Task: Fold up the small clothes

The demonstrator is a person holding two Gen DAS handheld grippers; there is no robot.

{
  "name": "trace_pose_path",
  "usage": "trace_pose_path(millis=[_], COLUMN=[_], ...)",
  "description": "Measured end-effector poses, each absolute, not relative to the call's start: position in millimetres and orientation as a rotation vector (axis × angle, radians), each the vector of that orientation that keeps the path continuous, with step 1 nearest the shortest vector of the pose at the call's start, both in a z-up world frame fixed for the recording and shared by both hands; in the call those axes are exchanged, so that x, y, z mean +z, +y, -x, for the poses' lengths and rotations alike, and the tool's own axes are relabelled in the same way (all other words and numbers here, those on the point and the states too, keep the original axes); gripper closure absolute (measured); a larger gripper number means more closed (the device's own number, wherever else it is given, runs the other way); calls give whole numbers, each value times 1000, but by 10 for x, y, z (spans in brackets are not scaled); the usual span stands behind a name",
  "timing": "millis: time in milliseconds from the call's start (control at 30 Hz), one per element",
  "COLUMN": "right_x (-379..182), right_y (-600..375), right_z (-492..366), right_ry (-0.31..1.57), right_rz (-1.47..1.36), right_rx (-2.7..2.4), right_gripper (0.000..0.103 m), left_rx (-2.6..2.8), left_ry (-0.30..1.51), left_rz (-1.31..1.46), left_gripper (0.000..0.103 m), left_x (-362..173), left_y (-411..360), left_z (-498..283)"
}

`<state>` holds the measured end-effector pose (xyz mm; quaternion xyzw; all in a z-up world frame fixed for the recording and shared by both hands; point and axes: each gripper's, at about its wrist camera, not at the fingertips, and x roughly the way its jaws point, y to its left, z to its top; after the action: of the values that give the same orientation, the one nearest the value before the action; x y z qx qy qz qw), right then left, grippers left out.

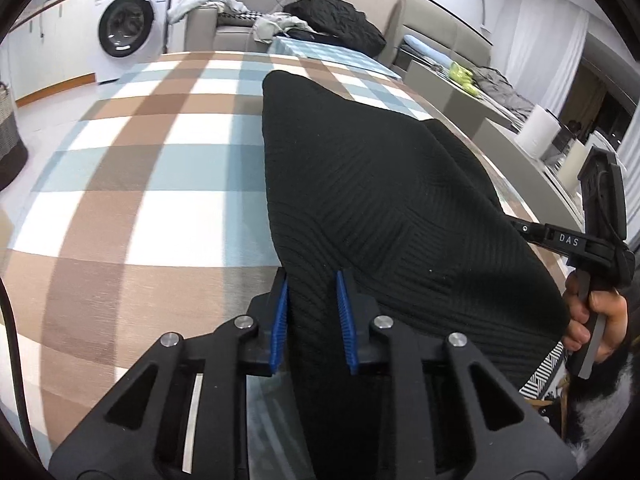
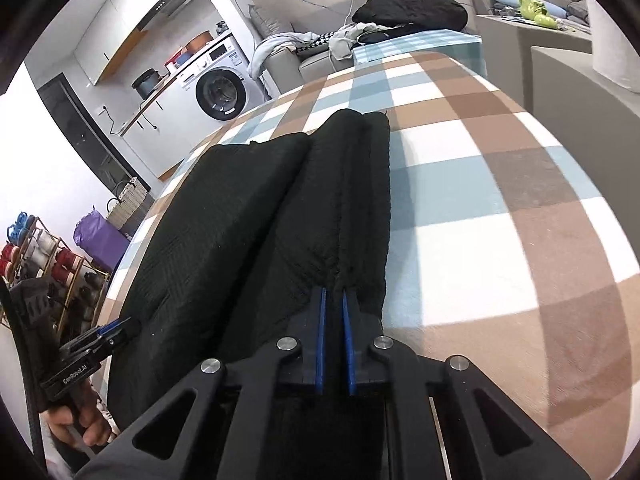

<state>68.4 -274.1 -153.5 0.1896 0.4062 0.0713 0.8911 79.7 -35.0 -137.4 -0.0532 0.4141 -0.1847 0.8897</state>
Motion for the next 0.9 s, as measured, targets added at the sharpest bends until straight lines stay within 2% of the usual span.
trace_pose_path(millis=[167, 233, 367, 500, 733, 767, 833, 900], right_x=[-1512, -1432, -1169, -1054, -1297, -1309, -1259, -1078], right_y=[-2625, -2646, -2702, -2527, -2163, -2132, -2086, -2098], right_z=[-829, -787, -656, -779, -1293, -1331, -1362, -1264], right_ry=[865, 867, 781, 786, 897, 903, 883, 802], right_rz=[-363, -347, -360, -395, -457, -450, -403, -372], right_rx=[160, 146, 117, 247, 343, 338, 315, 327], right_gripper=[94, 90, 75, 72, 72, 74, 97, 98], left_rx=[-354, -345, -334, -360, -366, -363, -364, -368], left_ry=[856, 850, 840, 824, 820, 815, 812, 807], left_rz=[130, 134, 131, 132, 156, 158, 165, 176], left_gripper=[83, 80, 58, 50, 48, 48, 48, 48], left_x=[-1354, -1341, -1306, -1265, -1228, -1223, -1215, -1194], left_y=[-194, -169, -165, -191, -179, -173, -161, -145], left_z=[-817, -803, -778, -733, -709, -704, -701, -685])
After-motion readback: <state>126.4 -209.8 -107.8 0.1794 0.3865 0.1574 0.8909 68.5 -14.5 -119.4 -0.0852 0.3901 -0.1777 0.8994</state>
